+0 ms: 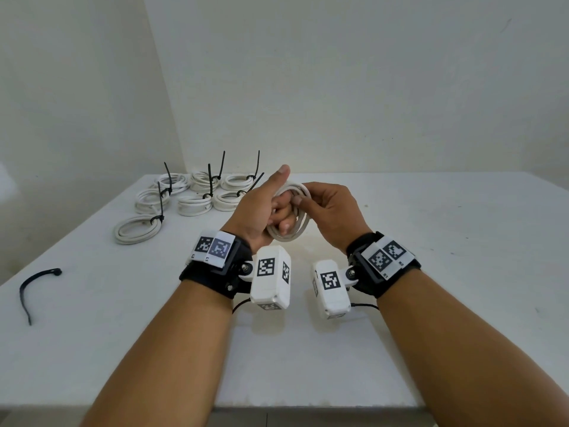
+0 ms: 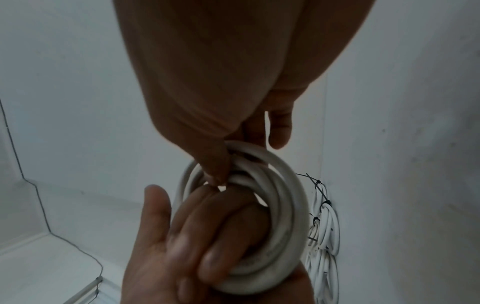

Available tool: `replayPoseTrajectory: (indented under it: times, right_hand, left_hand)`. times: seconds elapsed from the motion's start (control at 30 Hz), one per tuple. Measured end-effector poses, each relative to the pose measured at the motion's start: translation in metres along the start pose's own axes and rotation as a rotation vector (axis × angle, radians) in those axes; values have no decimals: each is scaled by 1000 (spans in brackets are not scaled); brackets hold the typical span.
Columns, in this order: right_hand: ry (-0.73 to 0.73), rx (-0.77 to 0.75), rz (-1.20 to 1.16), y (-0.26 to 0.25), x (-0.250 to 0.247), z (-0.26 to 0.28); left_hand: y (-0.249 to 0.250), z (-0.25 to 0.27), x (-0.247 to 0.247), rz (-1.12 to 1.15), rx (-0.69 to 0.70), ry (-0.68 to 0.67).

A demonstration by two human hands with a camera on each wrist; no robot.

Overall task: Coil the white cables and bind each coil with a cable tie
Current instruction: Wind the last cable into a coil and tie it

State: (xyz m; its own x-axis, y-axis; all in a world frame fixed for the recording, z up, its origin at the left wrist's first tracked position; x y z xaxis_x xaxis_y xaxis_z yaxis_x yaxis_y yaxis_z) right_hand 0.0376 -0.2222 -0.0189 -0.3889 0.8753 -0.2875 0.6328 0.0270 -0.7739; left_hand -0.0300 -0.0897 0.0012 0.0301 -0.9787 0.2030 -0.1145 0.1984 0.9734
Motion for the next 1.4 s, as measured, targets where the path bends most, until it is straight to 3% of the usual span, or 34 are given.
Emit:
replayPoseTrajectory:
  times: [0.27,0.4,0.5,0.6,0.77,0.97,1.1,1.23,1.3,1.4]
  right_hand:
    - [43,-28,-39,-2,5,0]
    - [-54,-10,-38,-6,5,0]
    - [-155,46,-48,-11,4,4]
    - [-146,68,-28,-13,5,7]
    - [-110,88,164,-13,12,7]
    - [-165,181,60,-16,9,4]
    - [-148,79,137,-20,7,3]
    - [1,93,155,-15,-2,2]
    - [16,104,121,-15,-1,3]
    - [-74,55,66,-17,8,4]
  left_hand:
    - [13,4,5,-325,37,135]
    - [12,8,10,-561,114,207]
    - [7,6,14,-597,106,211]
    - [4,3,13,-618,103,242]
    - [5,-1,-1,-478,150,470]
    - [4,0,2,41,-66,340]
    - [5,0,7,114,-95,262]
    - [2,-3,13,165,-96,168]
    - [-1,-5,13,132,-66,237]
    - [-3,-8,9,29,7,448]
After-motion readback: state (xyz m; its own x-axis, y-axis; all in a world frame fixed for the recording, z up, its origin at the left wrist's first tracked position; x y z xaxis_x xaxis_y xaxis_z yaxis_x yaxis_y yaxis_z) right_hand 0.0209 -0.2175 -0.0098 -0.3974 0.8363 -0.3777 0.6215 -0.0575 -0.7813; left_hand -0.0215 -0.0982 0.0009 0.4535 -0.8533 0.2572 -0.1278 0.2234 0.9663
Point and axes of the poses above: each hand's wrist, its own z-axis away from the middle knuckle, its own x-axis out of the palm, y = z × x, the point moved 1 cm from there along -z, towards the middle knuckle, and after that the axes turned 1 degree about z, right-handed, at the moved point
